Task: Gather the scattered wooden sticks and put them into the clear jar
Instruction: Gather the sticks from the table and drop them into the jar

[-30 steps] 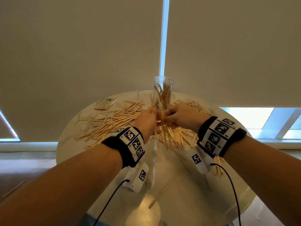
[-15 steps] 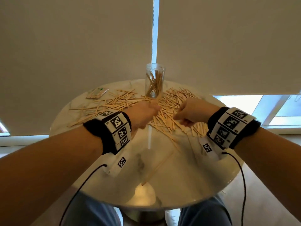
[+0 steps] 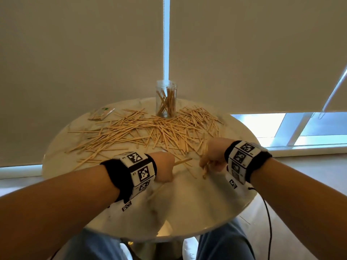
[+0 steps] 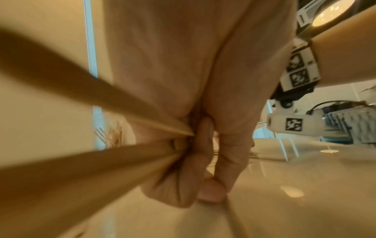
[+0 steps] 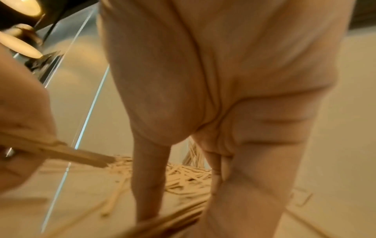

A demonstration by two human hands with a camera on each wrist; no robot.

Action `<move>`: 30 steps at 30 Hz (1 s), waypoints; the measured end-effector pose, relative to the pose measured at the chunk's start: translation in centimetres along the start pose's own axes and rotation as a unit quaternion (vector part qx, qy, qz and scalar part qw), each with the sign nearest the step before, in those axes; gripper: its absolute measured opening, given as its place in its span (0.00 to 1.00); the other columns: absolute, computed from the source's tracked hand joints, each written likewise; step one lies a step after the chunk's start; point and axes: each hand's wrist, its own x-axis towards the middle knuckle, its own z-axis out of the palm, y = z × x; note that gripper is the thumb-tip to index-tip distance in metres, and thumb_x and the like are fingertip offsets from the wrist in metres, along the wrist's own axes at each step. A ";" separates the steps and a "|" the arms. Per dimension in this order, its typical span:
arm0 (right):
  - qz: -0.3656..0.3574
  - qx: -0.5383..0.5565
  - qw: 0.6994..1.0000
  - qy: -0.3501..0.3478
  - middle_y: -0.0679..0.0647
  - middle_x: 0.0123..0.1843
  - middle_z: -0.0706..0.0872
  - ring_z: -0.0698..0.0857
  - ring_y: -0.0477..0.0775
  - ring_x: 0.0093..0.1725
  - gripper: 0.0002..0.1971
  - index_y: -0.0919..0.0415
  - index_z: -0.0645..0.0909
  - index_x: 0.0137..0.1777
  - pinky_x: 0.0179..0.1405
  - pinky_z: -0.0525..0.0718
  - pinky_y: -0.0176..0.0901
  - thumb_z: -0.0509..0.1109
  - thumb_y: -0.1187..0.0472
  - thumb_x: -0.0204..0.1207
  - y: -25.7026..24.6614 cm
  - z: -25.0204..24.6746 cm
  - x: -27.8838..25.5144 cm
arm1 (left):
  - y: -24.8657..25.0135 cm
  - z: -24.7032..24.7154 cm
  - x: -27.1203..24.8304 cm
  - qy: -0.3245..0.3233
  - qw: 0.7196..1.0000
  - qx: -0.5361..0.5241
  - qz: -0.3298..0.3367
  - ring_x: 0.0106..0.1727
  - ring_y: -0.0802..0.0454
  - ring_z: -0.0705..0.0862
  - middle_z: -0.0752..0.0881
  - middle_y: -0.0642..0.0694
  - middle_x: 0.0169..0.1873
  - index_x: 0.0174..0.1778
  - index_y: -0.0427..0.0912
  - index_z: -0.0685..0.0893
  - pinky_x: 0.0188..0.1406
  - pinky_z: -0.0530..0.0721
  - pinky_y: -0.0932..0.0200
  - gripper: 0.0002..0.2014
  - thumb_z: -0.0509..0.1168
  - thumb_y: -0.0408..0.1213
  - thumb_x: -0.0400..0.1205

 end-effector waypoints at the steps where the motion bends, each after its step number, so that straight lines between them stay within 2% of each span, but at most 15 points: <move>1: -0.002 0.019 1.000 -0.006 0.56 0.38 0.89 0.88 0.54 0.39 0.13 0.67 0.89 0.47 0.46 0.87 0.43 0.77 0.55 0.77 -0.5 0.0 0.2 | -0.3 -0.1 0.3 0.003 1.000 0.011 -0.012 0.30 0.53 0.76 0.79 0.47 0.31 0.41 0.37 0.84 0.36 0.78 0.57 0.10 0.66 0.41 0.83; 2: -0.003 0.032 0.999 -0.011 0.56 0.39 0.91 0.89 0.55 0.40 0.10 0.68 0.88 0.47 0.45 0.88 0.42 0.74 0.59 0.79 -0.9 0.0 0.2 | -0.8 -0.1 0.5 0.009 1.000 0.012 -0.028 0.29 0.53 0.74 0.78 0.47 0.29 0.37 0.39 0.82 0.34 0.77 0.58 0.12 0.66 0.42 0.83; 4: 0.004 0.039 0.999 -0.018 0.59 0.49 0.92 0.91 0.57 0.48 0.11 0.70 0.86 0.55 0.55 0.89 0.46 0.70 0.61 0.82 -1.5 0.2 -0.1 | -1.6 -0.4 0.7 0.024 0.998 -0.010 -0.049 0.31 0.52 0.76 0.82 0.45 0.35 0.36 0.40 0.79 0.34 0.78 0.57 0.14 0.63 0.44 0.85; 6: 0.003 0.040 0.999 -0.005 0.60 0.55 0.92 0.91 0.59 0.56 0.13 0.71 0.86 0.57 0.60 0.88 0.49 0.69 0.60 0.83 -1.7 0.1 -0.2 | -2.5 -0.8 0.9 0.044 0.996 -0.052 -0.050 0.42 0.46 0.83 0.84 0.44 0.47 0.47 0.36 0.80 0.39 0.81 0.55 0.14 0.57 0.42 0.89; 8: 0.011 0.085 0.996 -0.007 0.62 0.54 0.93 0.92 0.60 0.54 0.14 0.71 0.85 0.60 0.60 0.89 0.52 0.70 0.60 0.83 -1.5 0.1 0.1 | -3.8 -1.1 1.7 0.086 0.982 -0.156 -0.059 0.45 0.44 0.85 0.86 0.46 0.52 0.55 0.34 0.82 0.36 0.80 0.58 0.15 0.55 0.41 0.90; 11: 0.030 0.169 0.985 -0.019 0.65 0.49 0.93 0.93 0.61 0.50 0.10 0.71 0.85 0.54 0.57 0.91 0.55 0.69 0.63 0.83 -1.3 0.1 0.5 | -5.5 -1.2 3.1 0.127 0.916 -0.375 -0.072 0.37 0.48 0.78 0.87 0.45 0.44 0.47 0.40 0.81 0.32 0.78 0.56 0.13 0.56 0.44 0.88; 14: 0.024 0.240 0.970 -0.019 0.61 0.42 0.91 0.93 0.58 0.45 0.06 0.68 0.84 0.45 0.52 0.92 0.52 0.70 0.67 0.83 -1.1 -0.2 0.5 | -5.8 -1.4 3.9 0.145 0.846 -0.509 -0.059 0.41 0.49 0.80 0.84 0.44 0.42 0.55 0.39 0.83 0.37 0.79 0.57 0.11 0.56 0.38 0.88; 16: 0.005 0.255 0.967 -0.014 0.61 0.42 0.91 0.93 0.59 0.47 0.06 0.67 0.85 0.44 0.54 0.92 0.52 0.70 0.68 0.83 -0.9 -0.3 0.7 | -5.3 -1.7 4.0 0.151 0.788 -0.593 -0.061 0.35 0.53 0.80 0.80 0.46 0.36 0.54 0.40 0.81 0.32 0.79 0.60 0.12 0.53 0.38 0.90; 18: -0.024 0.280 0.960 0.004 0.60 0.41 0.90 0.92 0.56 0.43 0.05 0.67 0.85 0.45 0.49 0.93 0.46 0.70 0.68 0.82 -1.1 -0.4 0.7 | -4.8 -1.8 4.2 0.162 0.753 -0.634 -0.071 0.27 0.55 0.72 0.75 0.47 0.32 0.49 0.41 0.77 0.25 0.72 0.62 0.13 0.52 0.42 0.92; 20: -0.062 0.321 0.945 0.027 0.60 0.41 0.89 0.91 0.54 0.36 0.04 0.70 0.85 0.51 0.38 0.92 0.41 0.71 0.69 0.81 -1.8 -0.6 0.7 | -4.3 -1.9 4.7 0.173 0.745 -0.640 -0.075 0.27 0.55 0.67 0.72 0.47 0.31 0.50 0.40 0.75 0.24 0.68 0.61 0.15 0.52 0.48 0.91; 22: -0.092 0.355 0.929 0.043 0.62 0.43 0.92 0.93 0.55 0.37 0.05 0.69 0.86 0.52 0.39 0.93 0.44 0.72 0.67 0.81 -2.9 -0.7 0.4 | -3.9 -2.1 5.2 0.182 0.748 -0.634 -0.073 0.27 0.54 0.68 0.73 0.46 0.32 0.55 0.39 0.76 0.26 0.70 0.59 0.22 0.54 0.58 0.88; 24: -0.136 0.351 0.925 0.056 0.61 0.43 0.93 0.94 0.55 0.39 0.05 0.68 0.86 0.50 0.43 0.93 0.47 0.72 0.66 0.81 -4.2 -0.8 0.0 | -3.8 -2.1 5.6 0.187 0.757 -0.623 -0.054 0.27 0.51 0.70 0.74 0.46 0.31 0.54 0.37 0.79 0.30 0.73 0.57 0.38 0.57 0.74 0.76; 26: -0.176 0.333 0.924 0.067 0.58 0.42 0.93 0.94 0.52 0.38 0.04 0.63 0.85 0.50 0.41 0.93 0.44 0.69 0.65 0.83 -5.5 -0.6 -0.4 | -3.6 -2.3 5.6 0.180 0.767 -0.614 -0.031 0.29 0.48 0.77 0.79 0.45 0.30 0.55 0.35 0.82 0.35 0.79 0.54 0.50 0.60 0.83 0.63; 28: -0.216 0.324 0.917 0.088 0.58 0.43 0.93 0.94 0.53 0.39 0.06 0.61 0.85 0.54 0.43 0.93 0.48 0.67 0.67 0.82 -6.6 -0.4 -0.3 | -3.5 -2.4 5.8 0.162 0.751 -0.640 0.007 0.38 0.39 0.89 0.89 0.37 0.39 0.57 0.36 0.85 0.44 0.89 0.46 0.45 0.66 0.78 0.67; 30: -0.241 0.317 0.909 0.121 0.59 0.43 0.93 0.94 0.55 0.39 0.09 0.63 0.86 0.57 0.45 0.94 0.54 0.66 0.68 0.81 -7.3 -0.3 0.2 | -3.6 -2.5 5.8 0.170 0.718 -0.674 0.031 0.45 0.38 0.91 0.92 0.36 0.48 0.58 0.40 0.86 0.51 0.90 0.39 0.29 0.64 0.64 0.80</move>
